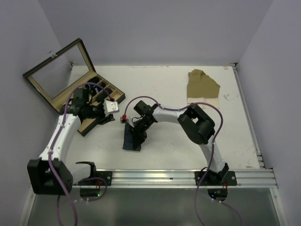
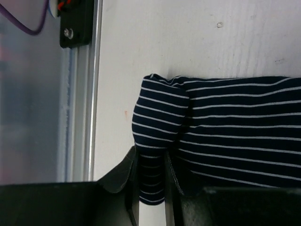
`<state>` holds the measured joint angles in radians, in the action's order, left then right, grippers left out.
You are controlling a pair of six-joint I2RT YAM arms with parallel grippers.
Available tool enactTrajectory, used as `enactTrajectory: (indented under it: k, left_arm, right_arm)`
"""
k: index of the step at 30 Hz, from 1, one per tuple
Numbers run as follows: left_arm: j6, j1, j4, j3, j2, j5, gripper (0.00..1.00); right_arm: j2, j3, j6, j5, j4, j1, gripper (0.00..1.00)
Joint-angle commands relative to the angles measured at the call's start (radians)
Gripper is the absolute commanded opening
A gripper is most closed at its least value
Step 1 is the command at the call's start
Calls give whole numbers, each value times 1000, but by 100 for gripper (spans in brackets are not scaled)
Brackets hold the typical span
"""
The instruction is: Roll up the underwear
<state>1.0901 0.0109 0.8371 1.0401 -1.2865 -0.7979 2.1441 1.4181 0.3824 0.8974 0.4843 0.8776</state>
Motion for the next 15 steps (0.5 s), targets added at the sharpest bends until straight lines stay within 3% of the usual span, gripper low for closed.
enactTrajectory:
  k: [1,8,15]
  left_arm:
    - [60,44,-130,-199,142,93,46]
    - [5,354,-268,-471,417,270,48]
    - [-147,564,-380,-540,382,335,48]
  right_arm:
    - [166,51,-104,9,185,-15,0]
    - [255,65,-151,113,172,-75,0]
    - [316,100,-171,129,194,-85,0]
